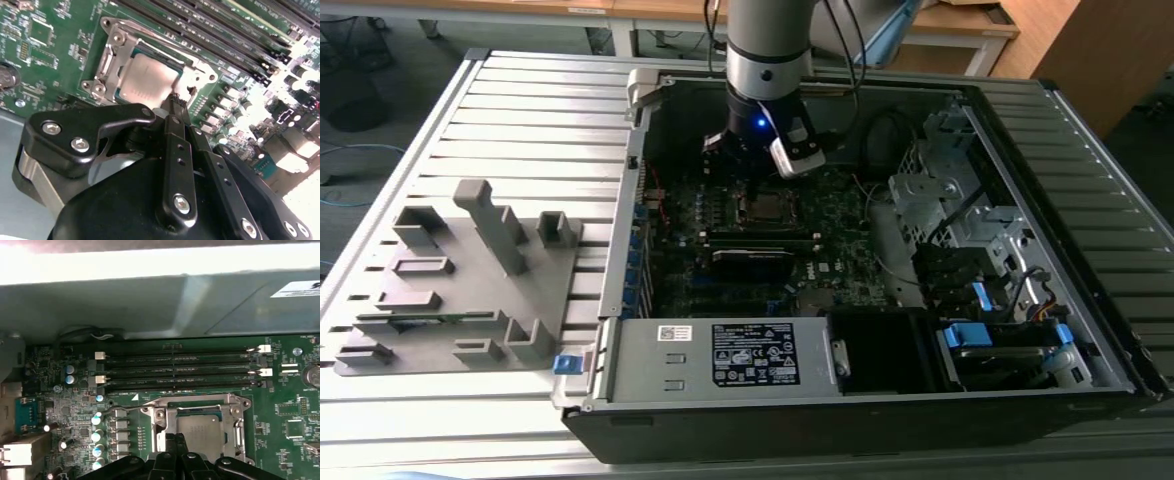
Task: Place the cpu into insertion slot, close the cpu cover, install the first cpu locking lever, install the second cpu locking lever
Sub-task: 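Close the cpu cover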
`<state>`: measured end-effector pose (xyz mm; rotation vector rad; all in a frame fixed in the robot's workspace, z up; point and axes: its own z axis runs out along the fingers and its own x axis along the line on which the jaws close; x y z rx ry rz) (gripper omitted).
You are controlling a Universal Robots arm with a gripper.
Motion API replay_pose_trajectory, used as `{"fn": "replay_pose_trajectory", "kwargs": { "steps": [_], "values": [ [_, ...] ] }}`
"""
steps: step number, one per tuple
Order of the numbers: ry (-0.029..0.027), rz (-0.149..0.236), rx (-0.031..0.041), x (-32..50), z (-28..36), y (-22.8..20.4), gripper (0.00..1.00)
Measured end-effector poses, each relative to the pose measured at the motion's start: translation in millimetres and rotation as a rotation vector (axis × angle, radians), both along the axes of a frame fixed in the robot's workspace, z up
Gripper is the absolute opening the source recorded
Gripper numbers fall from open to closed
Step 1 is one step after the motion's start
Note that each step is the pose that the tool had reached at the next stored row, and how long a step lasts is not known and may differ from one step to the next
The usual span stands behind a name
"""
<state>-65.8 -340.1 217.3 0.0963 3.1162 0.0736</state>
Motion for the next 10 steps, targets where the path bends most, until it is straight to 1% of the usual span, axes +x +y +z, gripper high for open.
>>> {"fn": "replay_pose_trajectory", "kwargs": {
  "steps": [4, 10],
  "values": [
    [0.0, 0.0, 0.0, -2.6, -3.7, 0.0, 0.11],
    [0.0, 0.0, 0.0001, -4.2, -5.2, 0.0, 0.11]
  ]
}}
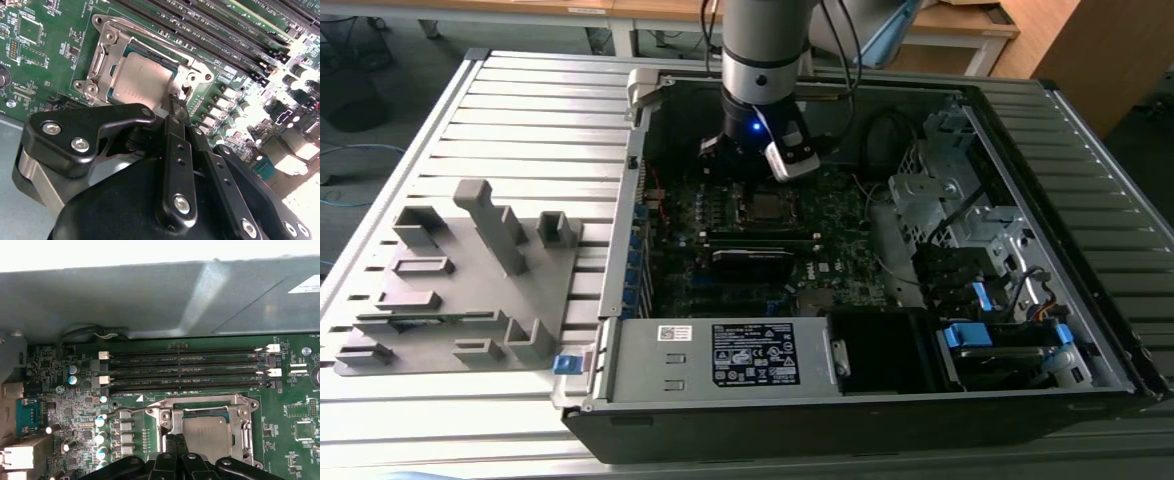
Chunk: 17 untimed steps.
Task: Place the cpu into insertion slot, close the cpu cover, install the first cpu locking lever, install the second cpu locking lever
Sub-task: 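Close the cpu cover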
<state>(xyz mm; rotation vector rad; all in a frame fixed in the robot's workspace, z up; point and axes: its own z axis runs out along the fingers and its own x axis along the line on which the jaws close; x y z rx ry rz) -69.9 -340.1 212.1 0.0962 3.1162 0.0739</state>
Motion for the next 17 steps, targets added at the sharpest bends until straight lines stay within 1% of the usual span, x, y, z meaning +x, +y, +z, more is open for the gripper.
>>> {"fn": "replay_pose_trajectory", "kwargs": {
  "steps": [3, 8, 17],
  "values": [
    [0.0001, 0.0, -0.0002, -0.7, -1.6, -0.1, 0.11],
    [0.0002, 0.0, -0.0003, -0.8, -1.7, -0.1, 0.11],
    [-0.0008, 0.006, 0.0001, -1.1, -4.1, -0.1, 0.11]
  ]
}}
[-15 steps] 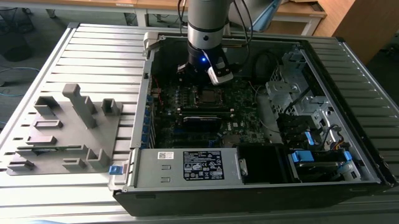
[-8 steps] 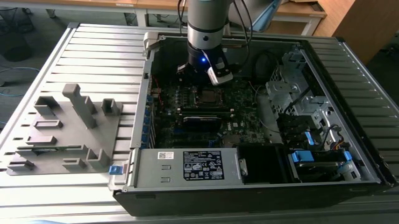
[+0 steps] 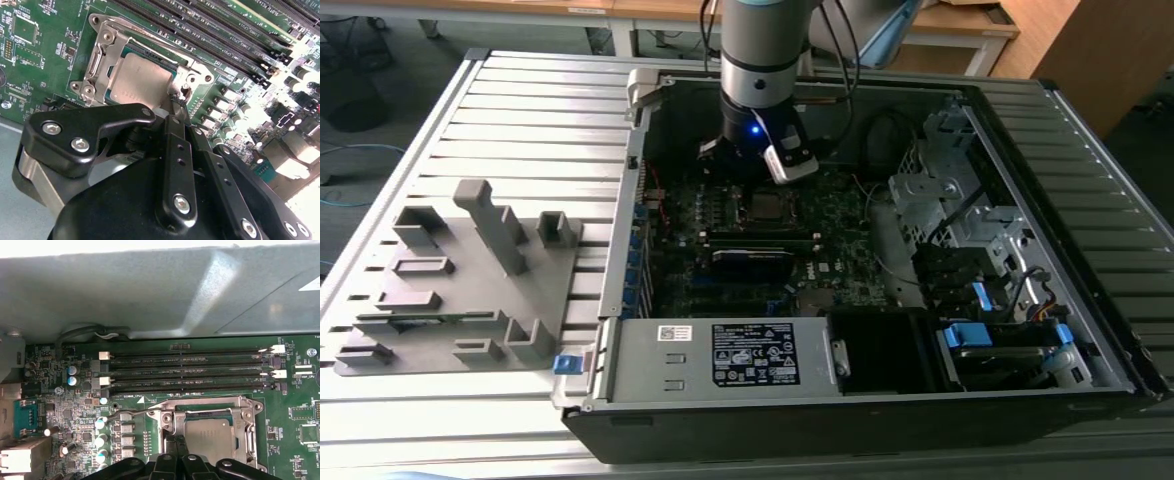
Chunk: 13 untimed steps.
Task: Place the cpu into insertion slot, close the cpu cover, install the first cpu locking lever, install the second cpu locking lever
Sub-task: 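Close the cpu cover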
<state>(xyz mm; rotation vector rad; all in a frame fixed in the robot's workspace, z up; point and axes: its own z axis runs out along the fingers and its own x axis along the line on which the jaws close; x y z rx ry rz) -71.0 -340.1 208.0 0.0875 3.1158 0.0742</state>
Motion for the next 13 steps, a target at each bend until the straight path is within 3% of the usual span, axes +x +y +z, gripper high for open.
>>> {"fn": "replay_pose_trajectory", "kwargs": {
  "steps": [13],
  "values": [
    [-0.0003, 0.015, 0.0001, -0.4, -2.2, 0.0, 0.11]
  ]
}}
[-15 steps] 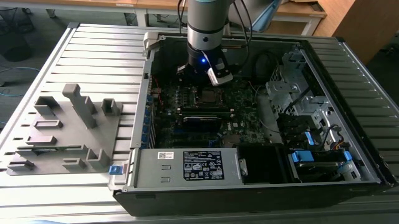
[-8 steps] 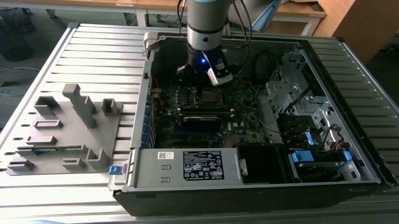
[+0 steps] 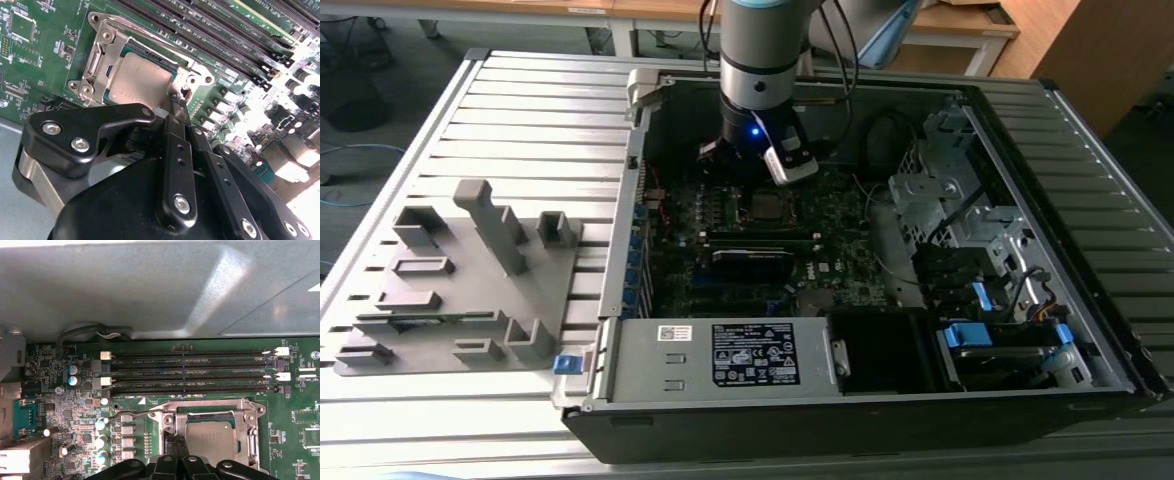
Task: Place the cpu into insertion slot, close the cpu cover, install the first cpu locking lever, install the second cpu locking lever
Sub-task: 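Close the cpu cover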
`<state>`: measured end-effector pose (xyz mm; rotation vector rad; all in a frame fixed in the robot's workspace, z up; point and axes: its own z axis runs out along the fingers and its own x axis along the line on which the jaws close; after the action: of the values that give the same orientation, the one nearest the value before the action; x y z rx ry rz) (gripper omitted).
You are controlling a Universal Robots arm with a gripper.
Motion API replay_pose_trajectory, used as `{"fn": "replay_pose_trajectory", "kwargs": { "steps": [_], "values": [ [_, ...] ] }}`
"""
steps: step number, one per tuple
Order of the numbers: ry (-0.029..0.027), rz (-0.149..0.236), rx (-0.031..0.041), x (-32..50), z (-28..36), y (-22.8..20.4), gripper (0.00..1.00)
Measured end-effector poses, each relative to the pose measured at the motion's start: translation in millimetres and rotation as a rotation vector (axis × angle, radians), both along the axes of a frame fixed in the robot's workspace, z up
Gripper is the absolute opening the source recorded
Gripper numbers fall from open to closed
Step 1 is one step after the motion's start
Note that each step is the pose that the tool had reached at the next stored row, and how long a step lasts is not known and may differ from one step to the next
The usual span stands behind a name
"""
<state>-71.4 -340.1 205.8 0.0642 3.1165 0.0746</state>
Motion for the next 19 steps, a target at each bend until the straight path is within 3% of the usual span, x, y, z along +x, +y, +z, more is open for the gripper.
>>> {"fn": "replay_pose_trajectory", "kwargs": {
  "steps": [19],
  "values": [
    [-0.0001, 0.001, 0.0, 0.0, -2.6, 0.0, 0.11]
  ]
}}
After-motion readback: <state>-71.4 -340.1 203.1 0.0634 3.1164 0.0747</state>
